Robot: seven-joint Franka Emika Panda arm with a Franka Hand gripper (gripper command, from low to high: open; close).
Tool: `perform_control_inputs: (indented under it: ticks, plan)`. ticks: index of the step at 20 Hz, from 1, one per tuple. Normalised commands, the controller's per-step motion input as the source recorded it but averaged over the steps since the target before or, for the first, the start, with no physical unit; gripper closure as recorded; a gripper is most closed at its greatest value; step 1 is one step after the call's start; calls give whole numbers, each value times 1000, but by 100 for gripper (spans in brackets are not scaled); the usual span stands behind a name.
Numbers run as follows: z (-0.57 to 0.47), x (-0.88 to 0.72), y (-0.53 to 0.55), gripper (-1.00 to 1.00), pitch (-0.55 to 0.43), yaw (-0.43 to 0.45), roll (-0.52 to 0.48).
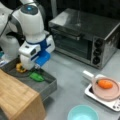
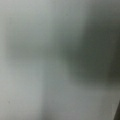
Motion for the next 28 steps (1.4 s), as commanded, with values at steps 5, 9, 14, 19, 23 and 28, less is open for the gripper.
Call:
perform_control_inputs:
  ticks: [5,9,14,19,23,28]
  plan:
    - [43,11,-29,-100,-67,-22,20]
    - [92,-1,-135,-100,-42,7,5]
    - [105,-2,-213,-100,-1,54,-1]
    - [134,4,-246,-100,47,97,-8]
    - [252,11,-201,-100,98,128,-14]
    - [470,53,-33,-100,139,130,15]
